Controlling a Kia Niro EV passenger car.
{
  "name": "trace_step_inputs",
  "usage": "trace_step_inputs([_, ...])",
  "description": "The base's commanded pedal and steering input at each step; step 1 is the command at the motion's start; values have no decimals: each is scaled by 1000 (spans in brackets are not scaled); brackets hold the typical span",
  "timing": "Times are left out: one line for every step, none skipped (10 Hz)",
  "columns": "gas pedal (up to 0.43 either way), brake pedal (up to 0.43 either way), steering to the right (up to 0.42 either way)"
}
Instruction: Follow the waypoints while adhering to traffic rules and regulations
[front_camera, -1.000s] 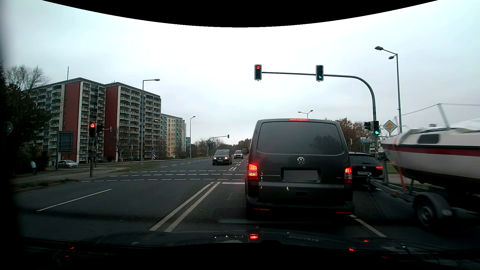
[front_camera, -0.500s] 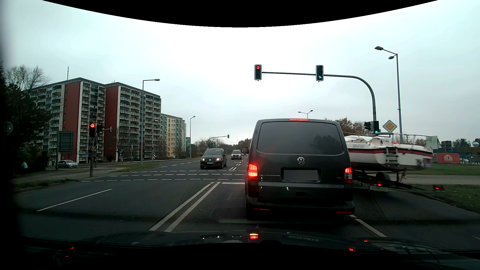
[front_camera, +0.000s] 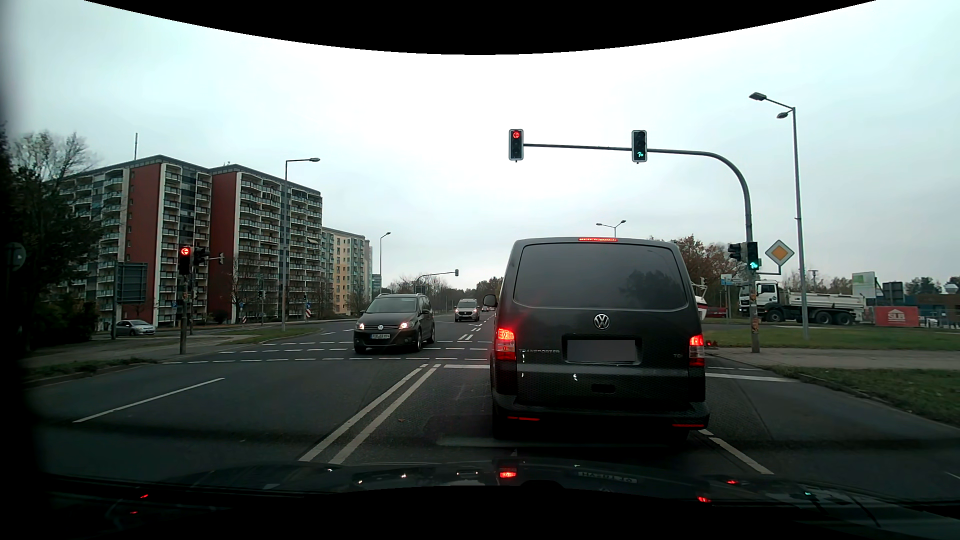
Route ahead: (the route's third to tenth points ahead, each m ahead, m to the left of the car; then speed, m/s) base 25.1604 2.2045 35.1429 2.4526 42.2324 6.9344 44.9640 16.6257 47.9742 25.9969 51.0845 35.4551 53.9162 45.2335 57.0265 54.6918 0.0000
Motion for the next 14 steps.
trace_step_inputs([0,372,-6])
trace_step_inputs([0,372,-6])
trace_step_inputs([0,372,-6])
trace_step_inputs([0,372,-6])
trace_step_inputs([0,372,-6])
trace_step_inputs([0,372,-6])
trace_step_inputs([0,372,-6])
trace_step_inputs([0,372,-6])
trace_step_inputs([0,372,-6])
trace_step_inputs([0,372,-6])
trace_step_inputs([0,372,-6])
trace_step_inputs([0,372,-6])
trace_step_inputs([0,372,-6])
trace_step_inputs([0,372,-6])
